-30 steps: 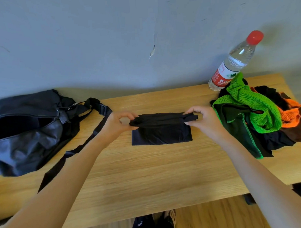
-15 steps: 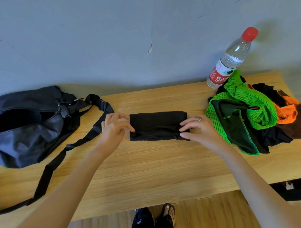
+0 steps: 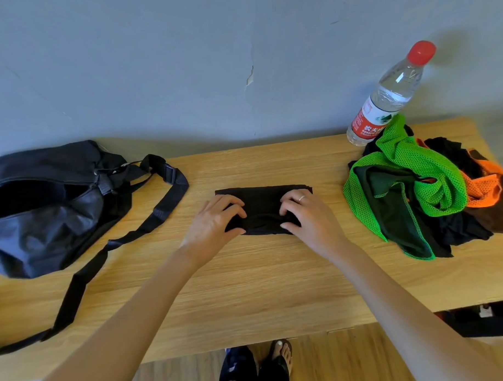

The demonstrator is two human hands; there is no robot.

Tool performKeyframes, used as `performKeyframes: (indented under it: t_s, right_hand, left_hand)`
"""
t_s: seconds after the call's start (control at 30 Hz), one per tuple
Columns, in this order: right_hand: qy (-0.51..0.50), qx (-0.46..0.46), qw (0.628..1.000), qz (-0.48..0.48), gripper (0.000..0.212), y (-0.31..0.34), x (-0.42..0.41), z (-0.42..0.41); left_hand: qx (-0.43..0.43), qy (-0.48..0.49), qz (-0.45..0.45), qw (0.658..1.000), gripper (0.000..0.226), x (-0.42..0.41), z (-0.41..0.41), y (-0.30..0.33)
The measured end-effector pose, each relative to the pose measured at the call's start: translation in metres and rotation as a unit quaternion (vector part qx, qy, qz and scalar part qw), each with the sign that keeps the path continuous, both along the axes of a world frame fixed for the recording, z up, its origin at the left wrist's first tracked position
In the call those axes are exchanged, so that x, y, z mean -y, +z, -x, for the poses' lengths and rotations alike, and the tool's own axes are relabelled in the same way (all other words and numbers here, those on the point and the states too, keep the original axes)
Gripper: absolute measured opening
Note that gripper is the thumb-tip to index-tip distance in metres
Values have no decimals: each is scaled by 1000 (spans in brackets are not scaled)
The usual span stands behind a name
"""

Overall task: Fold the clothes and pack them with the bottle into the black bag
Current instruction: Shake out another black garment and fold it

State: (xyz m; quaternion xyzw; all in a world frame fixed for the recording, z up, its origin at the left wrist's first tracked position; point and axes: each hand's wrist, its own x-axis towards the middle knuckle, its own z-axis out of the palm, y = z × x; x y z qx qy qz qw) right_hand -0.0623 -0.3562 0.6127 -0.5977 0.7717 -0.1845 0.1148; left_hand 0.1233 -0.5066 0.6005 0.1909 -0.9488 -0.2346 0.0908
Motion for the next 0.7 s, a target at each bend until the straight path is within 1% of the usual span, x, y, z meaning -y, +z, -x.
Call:
performKeyframes:
  t_s: [0.03,0.17,0.27,0.3,0.37,0.43,0.47,0.5,0.53,0.57,0.63,0.7]
  right_hand:
    - [0,-9,1000,9,17,-1,-3,1]
    - [5,-15,999,38,23,-4,-12,3]
    - [26,-16,999,29,18,-6,-19,3]
    - [30,-11,999,24,16,-6,-21,4]
    - [20,17,999,21,15,-7,-23,5]
    - [-35,94,994,36,20,-6,-21,5]
    - [-76,142,986,54,19,-4,-19,6]
    - [-116,180,974,78,15,-3,-16,6]
    - [-152,198,963,101,8,-3,-13,7]
    - [-178,201,956,116,4,-3,-10,9]
    - [-205,204,950,115,19,-5,-7,12]
    - [-209,236,945,90,33,-7,-5,15]
  left_hand:
    - [-3,0,-5,1000,23,0,-3,0]
    - [-14,-14,-6,1000,15,0,-9,-2]
    - [-9,-35,0,999,4,1,-15,-5]
    - [-6,-37,-6,999,3,1,-17,-4]
    - [-5,-26,-27,999,14,-1,-19,-3]
    - [-33,20,-54,998,19,-3,-16,1]
    - [-58,58,-72,994,17,-2,-12,3]
    - [-86,100,-86,987,13,-1,-8,4]
    - [-108,142,-94,980,10,0,-3,5]
    - [-118,179,-99,972,13,2,1,4]
    - [-97,222,-115,963,26,6,7,4]
    - [-54,222,-130,965,32,10,10,1]
